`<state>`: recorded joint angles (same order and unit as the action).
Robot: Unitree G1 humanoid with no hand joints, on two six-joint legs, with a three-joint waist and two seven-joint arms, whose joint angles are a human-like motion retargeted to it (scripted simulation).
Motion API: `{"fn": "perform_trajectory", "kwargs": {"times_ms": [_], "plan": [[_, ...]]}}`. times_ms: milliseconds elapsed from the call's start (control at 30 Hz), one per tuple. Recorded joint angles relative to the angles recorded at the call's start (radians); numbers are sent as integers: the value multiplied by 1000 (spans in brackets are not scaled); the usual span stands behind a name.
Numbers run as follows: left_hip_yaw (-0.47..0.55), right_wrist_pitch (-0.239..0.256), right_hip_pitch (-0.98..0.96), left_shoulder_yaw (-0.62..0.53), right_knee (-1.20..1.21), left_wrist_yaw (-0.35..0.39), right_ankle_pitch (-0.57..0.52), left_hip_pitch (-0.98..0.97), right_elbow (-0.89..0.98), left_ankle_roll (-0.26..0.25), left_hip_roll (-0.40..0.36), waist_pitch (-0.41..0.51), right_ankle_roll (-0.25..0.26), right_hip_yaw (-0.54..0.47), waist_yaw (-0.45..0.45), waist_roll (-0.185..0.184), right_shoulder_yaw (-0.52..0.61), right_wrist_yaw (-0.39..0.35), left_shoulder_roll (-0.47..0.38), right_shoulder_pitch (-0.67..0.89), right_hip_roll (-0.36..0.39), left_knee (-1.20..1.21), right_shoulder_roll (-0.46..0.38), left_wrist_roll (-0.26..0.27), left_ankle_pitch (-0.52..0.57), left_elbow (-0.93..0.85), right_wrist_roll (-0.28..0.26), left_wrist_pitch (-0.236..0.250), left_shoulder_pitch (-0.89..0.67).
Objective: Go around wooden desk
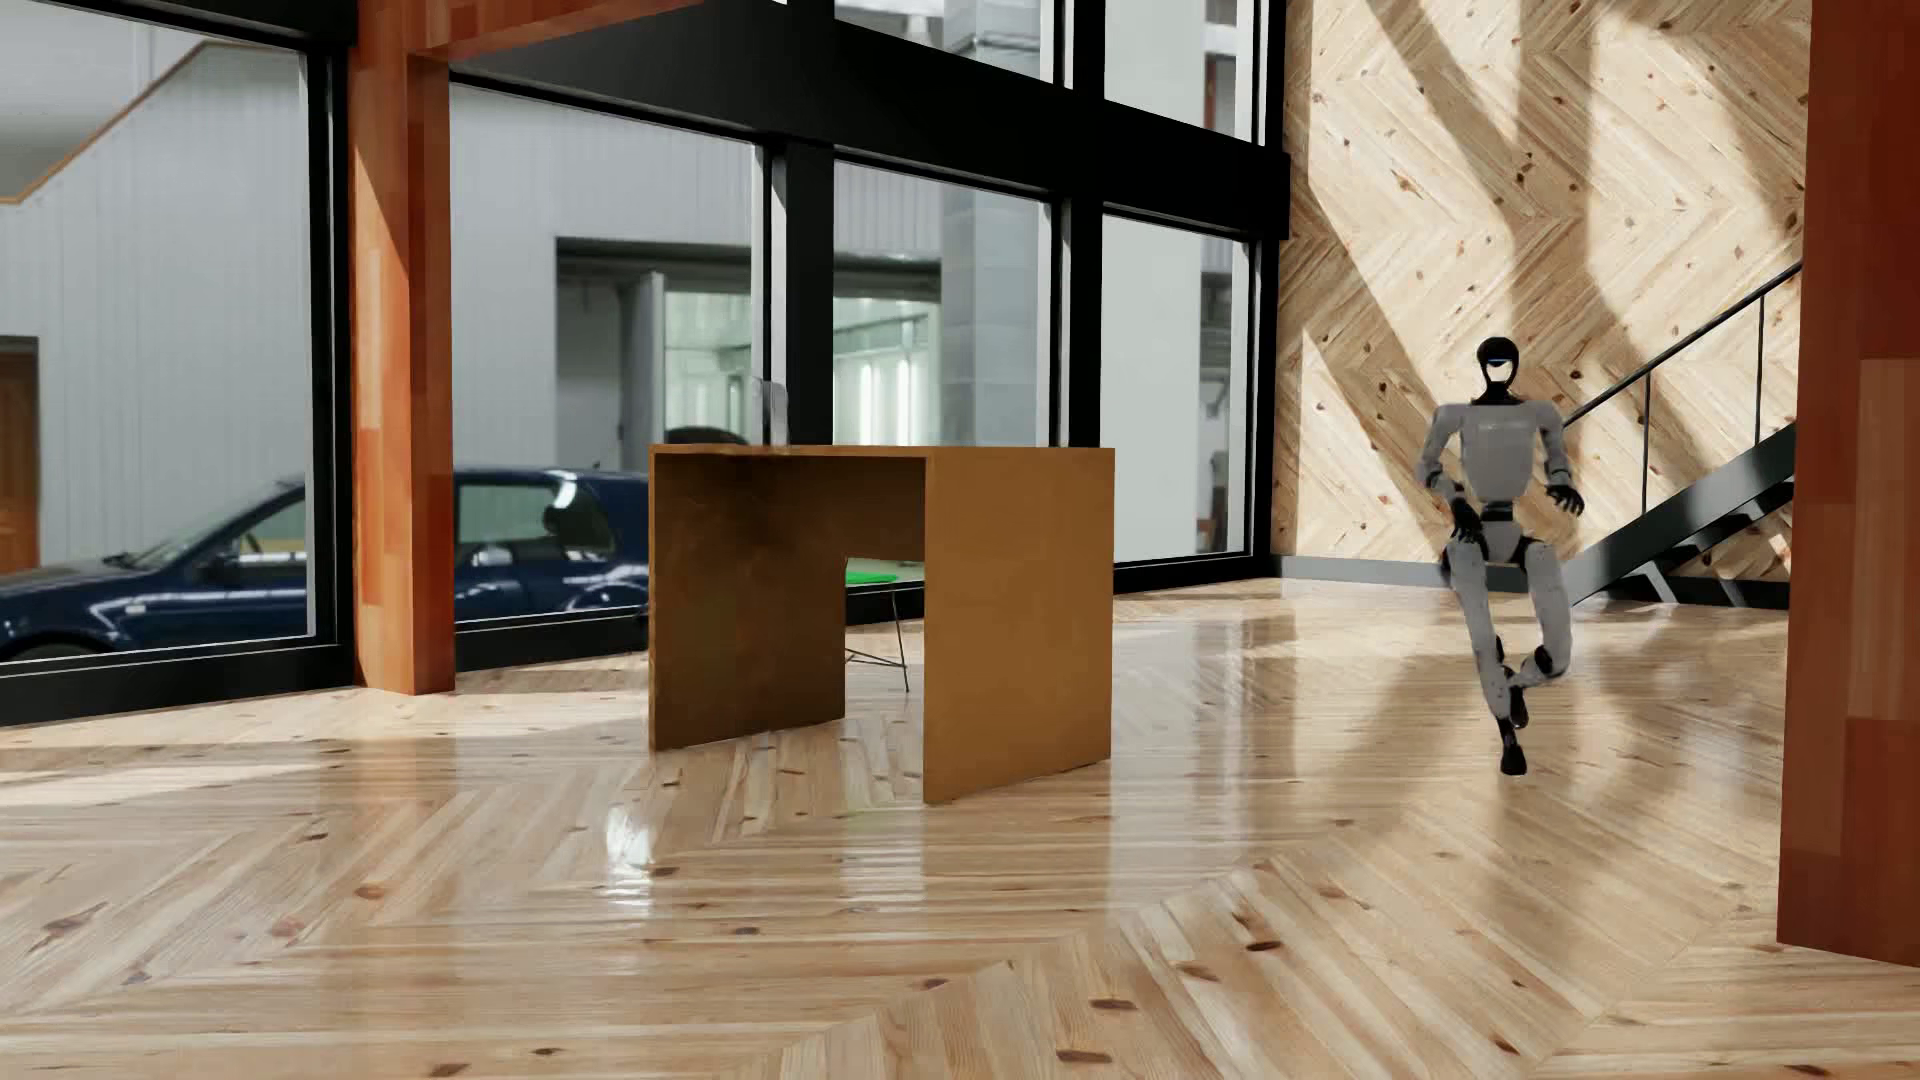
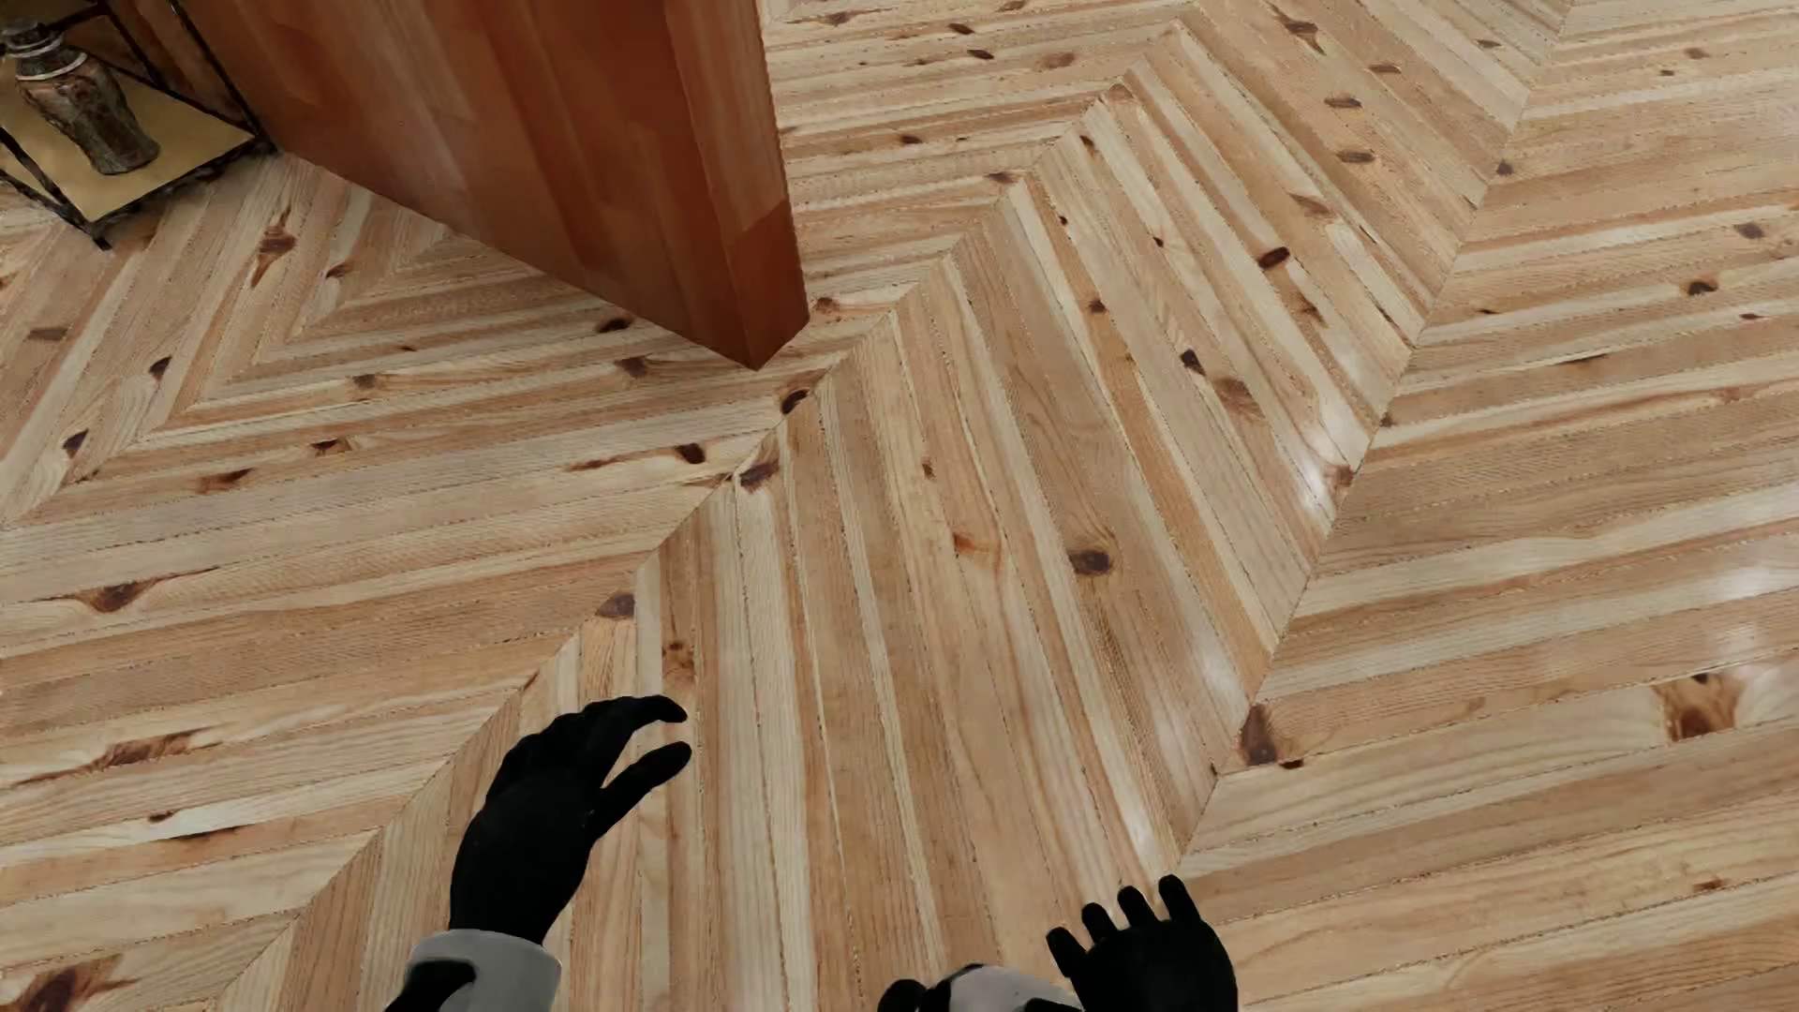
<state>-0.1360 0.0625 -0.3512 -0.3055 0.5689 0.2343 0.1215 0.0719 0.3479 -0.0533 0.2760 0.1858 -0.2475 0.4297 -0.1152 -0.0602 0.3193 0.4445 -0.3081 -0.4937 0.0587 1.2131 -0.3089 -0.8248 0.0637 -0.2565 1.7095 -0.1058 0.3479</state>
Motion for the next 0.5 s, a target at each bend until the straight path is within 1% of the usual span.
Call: {"fn": "perform_trajectory", "kwargs": {"times_ms": [33, 67, 100, 133, 167, 200, 233, 267, 300, 333, 367, 400, 433, 467, 500], "plan": [[73, -12, 66, 19, -17, -36, 40, -122, -37, 41, -22, 10, 1, -40, 15, -12, -27, 18, 42, 63, 50, 134, 110, -81, -60, 133, 134, -81, 6], [103, -25, 139, 48, -59, -92, 58, -239, -69, 43, -11, 15, 4, -91, 30, -18, -60, -18, 89, 108, 96, 199, 233, -127, -89, 311, 188, -169, 19], [103, -32, 213, 99, -107, -175, 70, -342, -105, 76, 18, 15, 10, -158, 49, -22, -75, -70, 134, 156, 136, 200, 348, -114, -119, 503, 176, -256, 30], [85, -26, 279, 168, -147, -267, 84, -433, -135, 87, 51, 11, 17, -233, 70, -23, -65, -117, 168, 205, 167, 148, 418, -66, -146, 678, 123, -317, 51], [55, -3, 336, 234, -176, -322, 102, -512, -155, 107, 85, 4, 25, -314, 91, -22, -17, -162, 180, 268, 192, 49, 433, -31, -154, 817, 66, -346, 88], [20, 31, 388, 264, -193, -370, 126, -568, -167, 107, 109, -3, 34, -396, 109, -20, 52, -223, 177, 333, 208, -97, 416, -28, -159, 920, -35, -330, 143], [-11, 68, 439, 271, -207, -413, 152, -598, -177, 100, 114, -10, 45, -466, 123, -19, 120, -281, 171, 392, 212, -297, 377, -53, -152, 992, -183, -293, 206], [-30, 102, 490, 277, -228, -439, 172, -600, -193, 64, 94, -17, 59, -522, 133, -18, 178, -322, 173, 440, 204, -554, 326, -85, -135, 1033, -369, -241, 262], [-23, 125, 550, 298, -259, -460, 178, -573, -205, 13, 46, -23, 77, -563, 140, -17, 225, -341, 185, 475, 182, -837, 258, -108, -128, 1059, -538, -206, 303], [-27, 145, 604, 328, -268, -489, 181, -553, -210, -46, 0, -25, 87, -582, 145, -17, 248, -346, 194, 474, 157, -1018, 191, -119, -151, 1076, -656, -177, 333], [-14, 135, 650, 355, -230, -524, 169, -551, -220, -88, -47, -26, 98, -577, 150, -18, 246, -346, 193, 456, 131, -1047, 124, -131, -152, 1084, -712, -160, 335], [44, 98, 687, 370, -185, -545, 127, -558, -246, -58, -103, -27, 115, -561, 156, -17, 224, -346, 189, 420, 98, -965, 65, -157, -82, 1085, -713, -150, 315], [74, 32, 709, 383, -110, -536, 50, -563, -293, -33, -145, -26, 134, -535, 161, -14, 185, -330, 187, 369, 69, -858, 23, -186, 16, 1073, -649, -148, 283], [63, -41, 682, 400, 51, -489, -68, -568, -358, -15, -165, -22, 166, -502, 164, -8, 141, -298, 198, 321, 36, -726, -2, -210, 16, 1055, -521, -151, 248], [38, -143, 605, 424, 286, -419, -168, -554, -463, 28, -178, -16, 298, -462, 167, 3, 96, -261, 218, 291, -10, -621, 7, -217, -69, 1039, -346, -164, 199]]}}
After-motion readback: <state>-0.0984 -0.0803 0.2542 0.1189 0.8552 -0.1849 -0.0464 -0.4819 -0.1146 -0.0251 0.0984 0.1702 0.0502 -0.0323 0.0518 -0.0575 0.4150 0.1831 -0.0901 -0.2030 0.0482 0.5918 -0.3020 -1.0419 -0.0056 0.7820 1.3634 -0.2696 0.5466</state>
